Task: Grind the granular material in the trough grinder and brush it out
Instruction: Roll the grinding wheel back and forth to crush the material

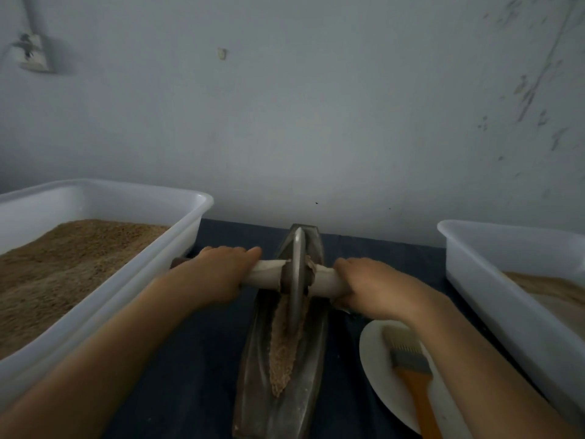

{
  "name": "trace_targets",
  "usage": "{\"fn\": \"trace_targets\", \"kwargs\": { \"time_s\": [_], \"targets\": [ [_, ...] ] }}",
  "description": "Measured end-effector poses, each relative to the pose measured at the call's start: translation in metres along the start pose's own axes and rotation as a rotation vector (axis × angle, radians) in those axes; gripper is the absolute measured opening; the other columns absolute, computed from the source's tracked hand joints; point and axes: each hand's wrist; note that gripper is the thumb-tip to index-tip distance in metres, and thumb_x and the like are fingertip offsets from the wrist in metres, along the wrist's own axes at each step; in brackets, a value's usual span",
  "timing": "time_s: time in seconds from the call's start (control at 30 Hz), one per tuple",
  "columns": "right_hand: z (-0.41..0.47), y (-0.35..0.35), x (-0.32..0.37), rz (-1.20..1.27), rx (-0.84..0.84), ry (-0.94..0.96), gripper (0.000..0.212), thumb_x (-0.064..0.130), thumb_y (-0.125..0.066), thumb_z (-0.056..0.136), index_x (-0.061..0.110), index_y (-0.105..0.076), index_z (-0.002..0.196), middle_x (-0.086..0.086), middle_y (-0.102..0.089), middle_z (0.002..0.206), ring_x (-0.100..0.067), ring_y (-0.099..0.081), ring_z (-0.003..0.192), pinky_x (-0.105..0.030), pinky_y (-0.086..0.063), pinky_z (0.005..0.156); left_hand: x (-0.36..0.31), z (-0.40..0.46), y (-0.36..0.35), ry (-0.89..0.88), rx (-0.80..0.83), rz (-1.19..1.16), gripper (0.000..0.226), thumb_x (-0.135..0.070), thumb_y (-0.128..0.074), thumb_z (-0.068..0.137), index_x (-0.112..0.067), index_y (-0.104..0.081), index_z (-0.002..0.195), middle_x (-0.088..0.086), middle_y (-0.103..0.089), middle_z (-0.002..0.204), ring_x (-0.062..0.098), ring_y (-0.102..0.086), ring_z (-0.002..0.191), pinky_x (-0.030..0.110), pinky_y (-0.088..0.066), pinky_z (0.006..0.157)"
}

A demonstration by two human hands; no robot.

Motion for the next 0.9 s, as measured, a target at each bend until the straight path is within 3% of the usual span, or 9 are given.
{"fn": "trace_targets", "kwargs": {
  "time_s": [0.1, 0.17, 0.37, 0.47, 0.53, 0.63, 0.8, 0.9],
  "targets": [
    [-0.015, 0.015, 0.008, 0.041, 0.175, 0.039, 0.034, 0.034, -0.06, 0.089, 0.013, -0.049, 0.113, 0.002, -0.048, 0.096, -0.012, -0.046, 0.085, -0.019, -0.03, 0.054, 0.001, -0.015, 0.016, -0.04, 0.224, -0.083, 0.041, -0.019, -0.059, 0.089, -0.024, -0.036, 0.123, 0.0, -0.054, 0.118, 0.015, -0.053, 0.102, 0.029, -0.042, 0.089],
    [-0.024, 0.023, 0.013, 0.042, 0.236, 0.061, 0.035, 0.037, -0.061, 0.088, 0.015, -0.052, 0.113, 0.004, -0.049, 0.094, -0.011, -0.048, 0.085, -0.016, -0.032, 0.055, 0.002, -0.025, 0.025, -0.069, 0.33, -0.122, 0.04, -0.02, -0.06, 0.088, -0.027, -0.038, 0.122, -0.003, -0.053, 0.111, 0.01, -0.05, 0.094, 0.025, -0.04, 0.084],
    [-0.029, 0.027, 0.014, 0.03, 0.319, 0.059, 0.043, 0.041, -0.06, 0.088, 0.015, -0.052, 0.121, 0.0, -0.054, 0.105, -0.014, -0.052, 0.093, -0.024, -0.042, 0.072, 0.004, -0.025, 0.028, -0.105, 0.366, -0.117, 0.033, -0.021, -0.059, 0.089, -0.028, -0.037, 0.113, -0.01, -0.048, 0.095, 0.005, -0.047, 0.084, 0.019, -0.036, 0.074],
    [-0.018, 0.019, 0.012, 0.04, 0.223, 0.023, 0.037, 0.035, -0.06, 0.089, 0.013, -0.05, 0.118, -0.003, -0.053, 0.105, -0.015, -0.051, 0.091, -0.023, -0.037, 0.062, 0.002, -0.016, 0.019, -0.063, 0.276, -0.099, 0.038, -0.019, -0.058, 0.09, -0.023, -0.036, 0.12, 0.001, -0.053, 0.114, 0.012, -0.049, 0.096, 0.024, -0.037, 0.081],
    [-0.008, 0.009, 0.008, 0.024, 0.093, -0.012, 0.034, 0.029, -0.059, 0.09, 0.012, -0.047, 0.118, -0.006, -0.054, 0.112, -0.018, -0.051, 0.097, -0.026, -0.034, 0.067, 0.002, -0.008, 0.012, -0.038, 0.183, -0.097, 0.038, -0.018, -0.057, 0.09, -0.019, -0.035, 0.12, 0.004, -0.052, 0.119, 0.014, -0.049, 0.099, 0.026, -0.037, 0.083],
    [0.008, -0.009, -0.002, -0.029, -0.134, -0.031, 0.029, 0.022, -0.056, 0.09, 0.012, -0.047, 0.115, -0.007, -0.053, 0.115, -0.023, -0.05, 0.104, -0.029, -0.03, 0.072, 0.002, 0.003, -0.001, 0.019, 0.015, -0.034, 0.036, -0.017, -0.055, 0.09, -0.018, -0.035, 0.12, 0.003, -0.05, 0.121, 0.02, -0.051, 0.109, 0.033, -0.038, 0.089],
    [0.022, -0.028, -0.012, -0.094, -0.373, -0.028, 0.03, 0.024, -0.059, 0.086, 0.013, -0.048, 0.112, -0.006, -0.054, 0.112, -0.023, -0.048, 0.101, -0.03, -0.023, 0.07, -0.004, 0.012, -0.022, 0.092, -0.322, 0.015, 0.037, -0.015, -0.055, 0.087, -0.023, -0.035, 0.118, -0.002, -0.048, 0.117, 0.019, -0.048, 0.108, 0.034, -0.035, 0.092],
    [0.022, -0.029, -0.011, -0.131, -0.403, -0.028, 0.028, 0.022, -0.057, 0.088, 0.014, -0.048, 0.113, -0.005, -0.054, 0.112, -0.022, -0.047, 0.102, -0.029, -0.021, 0.071, -0.003, 0.013, -0.023, 0.081, -0.338, 0.011, 0.038, -0.018, -0.056, 0.088, -0.023, -0.036, 0.119, -0.003, -0.049, 0.118, 0.018, -0.048, 0.109, 0.033, -0.035, 0.094]
  ]
}}
Point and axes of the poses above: each hand's wrist, its own z-axis towards the middle knuckle, its own y-axis out of the back of the hand, x = y × z
